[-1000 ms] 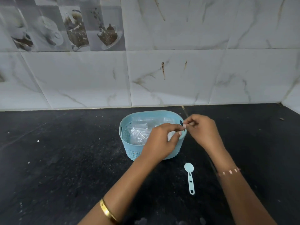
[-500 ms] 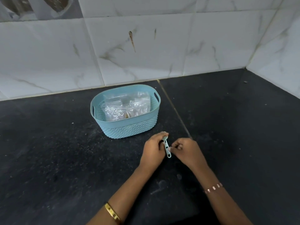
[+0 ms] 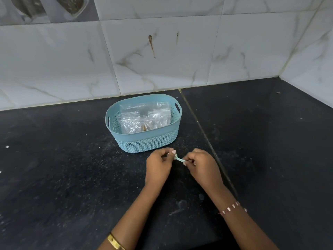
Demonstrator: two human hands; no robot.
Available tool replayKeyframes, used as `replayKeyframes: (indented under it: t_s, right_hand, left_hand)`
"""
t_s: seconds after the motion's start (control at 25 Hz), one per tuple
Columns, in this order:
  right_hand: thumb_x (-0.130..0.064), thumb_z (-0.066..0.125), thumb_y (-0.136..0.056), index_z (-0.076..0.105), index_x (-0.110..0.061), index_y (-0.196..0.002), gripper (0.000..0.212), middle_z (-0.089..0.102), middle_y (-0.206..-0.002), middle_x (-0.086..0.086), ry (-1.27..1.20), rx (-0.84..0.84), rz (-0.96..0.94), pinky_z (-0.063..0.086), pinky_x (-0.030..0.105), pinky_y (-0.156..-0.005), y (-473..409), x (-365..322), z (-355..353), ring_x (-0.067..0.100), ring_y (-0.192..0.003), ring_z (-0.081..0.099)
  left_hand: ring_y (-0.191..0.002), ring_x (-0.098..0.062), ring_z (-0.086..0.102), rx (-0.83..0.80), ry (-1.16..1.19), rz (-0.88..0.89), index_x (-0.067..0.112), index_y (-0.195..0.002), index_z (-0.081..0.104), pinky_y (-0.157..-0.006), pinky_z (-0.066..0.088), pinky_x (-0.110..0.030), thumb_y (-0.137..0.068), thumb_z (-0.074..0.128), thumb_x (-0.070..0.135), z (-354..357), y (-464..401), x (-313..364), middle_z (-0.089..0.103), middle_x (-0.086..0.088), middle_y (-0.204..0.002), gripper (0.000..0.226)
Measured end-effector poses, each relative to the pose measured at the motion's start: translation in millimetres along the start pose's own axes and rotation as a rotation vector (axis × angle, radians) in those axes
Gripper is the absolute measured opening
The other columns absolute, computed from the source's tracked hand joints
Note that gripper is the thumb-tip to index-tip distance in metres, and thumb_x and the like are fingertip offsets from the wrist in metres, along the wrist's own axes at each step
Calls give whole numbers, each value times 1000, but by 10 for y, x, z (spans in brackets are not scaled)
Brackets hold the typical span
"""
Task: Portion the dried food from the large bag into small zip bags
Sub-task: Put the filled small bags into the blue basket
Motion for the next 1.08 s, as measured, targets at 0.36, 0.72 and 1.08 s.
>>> replayKeyframes:
  t_s: [0.36, 0.72, 1.08]
  right_hand:
    - [-2, 59, -81, 68, -7, -86, 12, 61, -84, 7, 110, -66, -346, 50, 37, -65, -267, -367, 431, 23, -84, 54]
    - [8, 74, -58, 70, -9, -69, 21, 58, -66, 2, 194, 53, -506, 47, 27, -50, -314, -383, 612, 20, -62, 55]
    - [-10, 60, -86, 60, -5, -105, 20, 55, -100, 5, -553, 492, 84, 47, 20, -69, -553, -169, -85, 24, -87, 59]
  left_hand:
    - [-88, -11, 62, 144, -195, 88, 11, -102, 70, -81, 45, -15, -82, 68, 12, -507, 28, -213, 66, -2, -96, 20]
    - [-79, -1, 53, 221, -379, 250, 9, -95, 71, -76, 34, 1, -83, 64, 4, -480, 66, -276, 67, 0, -94, 15]
    - [-90, -11, 58, 587, 130, 42, 10, -107, 57, -73, 41, -8, -94, 47, 22, -1079, 47, -249, 62, -3, -103, 20]
Point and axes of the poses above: each hand's wrist, its own y-axis away from the middle knuckle, its own z-axis out of the palm, x = y × z, the point moved 5 cm from there along -y, towards the middle knuckle
